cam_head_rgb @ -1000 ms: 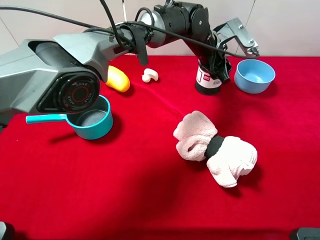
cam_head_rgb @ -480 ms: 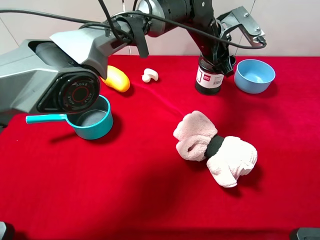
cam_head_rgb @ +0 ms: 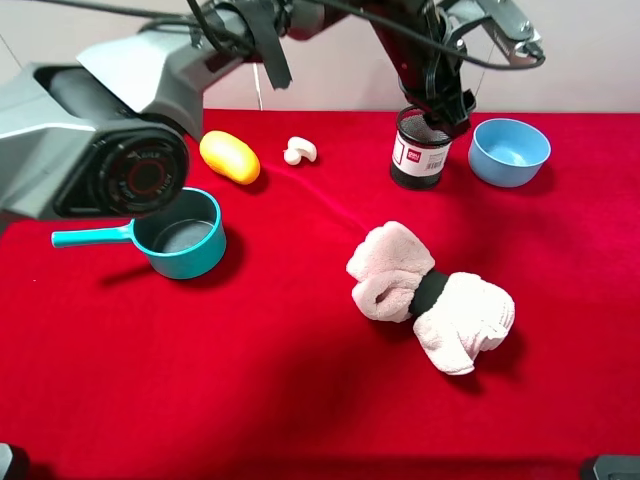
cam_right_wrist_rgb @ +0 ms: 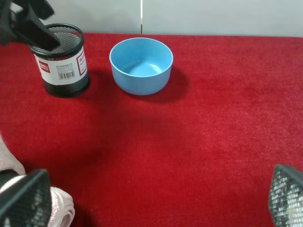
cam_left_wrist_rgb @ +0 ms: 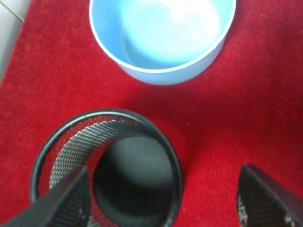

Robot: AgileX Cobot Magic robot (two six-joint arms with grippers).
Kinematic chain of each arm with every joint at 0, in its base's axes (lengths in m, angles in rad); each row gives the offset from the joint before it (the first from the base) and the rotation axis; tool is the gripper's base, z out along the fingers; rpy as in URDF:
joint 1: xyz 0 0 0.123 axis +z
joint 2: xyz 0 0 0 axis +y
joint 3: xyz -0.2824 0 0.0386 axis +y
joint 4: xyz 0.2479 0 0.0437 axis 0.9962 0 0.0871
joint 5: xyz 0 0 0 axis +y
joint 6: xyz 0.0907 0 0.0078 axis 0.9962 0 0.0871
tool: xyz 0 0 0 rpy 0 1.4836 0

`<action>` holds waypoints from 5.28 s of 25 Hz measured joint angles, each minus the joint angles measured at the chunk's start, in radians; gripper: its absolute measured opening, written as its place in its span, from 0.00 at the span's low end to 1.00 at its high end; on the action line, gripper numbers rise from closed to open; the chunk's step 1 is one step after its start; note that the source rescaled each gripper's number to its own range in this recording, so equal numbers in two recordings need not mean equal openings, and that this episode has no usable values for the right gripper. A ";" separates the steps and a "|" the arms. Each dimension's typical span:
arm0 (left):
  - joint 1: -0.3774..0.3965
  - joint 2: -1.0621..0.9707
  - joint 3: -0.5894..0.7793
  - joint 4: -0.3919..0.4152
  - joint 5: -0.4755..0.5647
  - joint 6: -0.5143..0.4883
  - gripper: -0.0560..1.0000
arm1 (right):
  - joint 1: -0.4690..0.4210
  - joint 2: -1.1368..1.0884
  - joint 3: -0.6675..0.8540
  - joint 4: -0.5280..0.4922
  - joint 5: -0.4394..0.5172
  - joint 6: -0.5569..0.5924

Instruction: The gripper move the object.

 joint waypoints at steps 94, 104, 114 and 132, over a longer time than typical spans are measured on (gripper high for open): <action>-0.044 -1.872 1.516 0.144 0.235 -0.317 1.00 | 0.000 0.000 0.000 0.000 0.000 0.000; -0.003 -2.036 1.652 0.168 0.235 -0.418 1.00 | 0.000 0.000 0.000 0.000 0.000 0.000; 0.274 -2.242 1.794 0.232 0.235 -0.735 1.00 | 0.000 0.000 0.000 0.000 0.000 0.000; 0.578 -2.330 1.905 0.250 0.233 -0.663 1.00 | 0.000 0.000 0.000 0.000 0.000 0.000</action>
